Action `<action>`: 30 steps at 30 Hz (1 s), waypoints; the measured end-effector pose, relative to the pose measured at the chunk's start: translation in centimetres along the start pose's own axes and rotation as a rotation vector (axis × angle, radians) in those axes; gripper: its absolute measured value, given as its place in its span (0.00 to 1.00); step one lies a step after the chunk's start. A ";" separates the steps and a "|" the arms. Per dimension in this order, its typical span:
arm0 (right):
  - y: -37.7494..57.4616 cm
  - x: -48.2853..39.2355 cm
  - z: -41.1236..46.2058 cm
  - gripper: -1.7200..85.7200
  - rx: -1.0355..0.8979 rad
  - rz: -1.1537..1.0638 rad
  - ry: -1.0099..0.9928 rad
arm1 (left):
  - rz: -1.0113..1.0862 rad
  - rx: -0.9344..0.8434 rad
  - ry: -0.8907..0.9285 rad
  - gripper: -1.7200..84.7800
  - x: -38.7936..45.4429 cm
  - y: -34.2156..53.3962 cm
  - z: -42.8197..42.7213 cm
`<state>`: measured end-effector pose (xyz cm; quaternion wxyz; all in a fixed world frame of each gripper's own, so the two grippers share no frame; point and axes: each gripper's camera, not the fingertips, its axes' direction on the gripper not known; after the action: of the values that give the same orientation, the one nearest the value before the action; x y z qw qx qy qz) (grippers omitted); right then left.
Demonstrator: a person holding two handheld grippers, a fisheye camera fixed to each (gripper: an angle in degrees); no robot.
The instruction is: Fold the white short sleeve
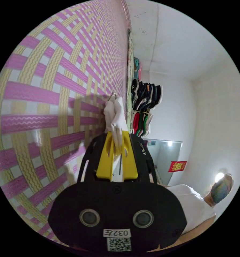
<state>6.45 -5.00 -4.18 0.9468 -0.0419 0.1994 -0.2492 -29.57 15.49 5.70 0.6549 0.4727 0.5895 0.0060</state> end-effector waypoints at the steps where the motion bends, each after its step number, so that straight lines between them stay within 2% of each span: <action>1: 1.1 -0.1 -0.3 0.06 0.027 -0.011 -0.015 | 0.005 0.003 0.040 0.02 0.8 -0.4 -0.4; 4: 4.2 -0.2 -1.5 0.05 0.087 -0.030 -0.052 | 0.032 -0.015 0.135 0.02 3.3 -1.7 -0.6; 9: 10.3 -0.5 -4.5 0.05 0.181 -0.066 -0.003 | 0.114 -0.116 0.316 0.02 8.5 -4.9 1.9; 17: 21.2 4.4 -14.0 0.05 0.372 -0.071 0.042 | 0.124 -0.348 0.526 0.03 18.8 -11.0 13.9; 21: 24.2 8.6 -19.3 0.05 0.417 -0.087 0.057 | 0.118 -0.431 0.547 0.03 24.6 -13.5 21.0; 25: 26.0 12.9 -26.9 0.05 0.434 -0.166 0.084 | 0.203 -0.548 0.495 0.03 34.6 -17.7 29.7; 30: 26.4 13.2 -37.4 0.05 0.472 -0.319 0.130 | 0.345 -0.659 0.608 0.02 49.5 -23.9 38.0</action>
<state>14.10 12.32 -47.94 0.8645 0.1649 0.1873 -0.4364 1.94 7.05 -52.62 0.5574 0.3077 0.6340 0.4389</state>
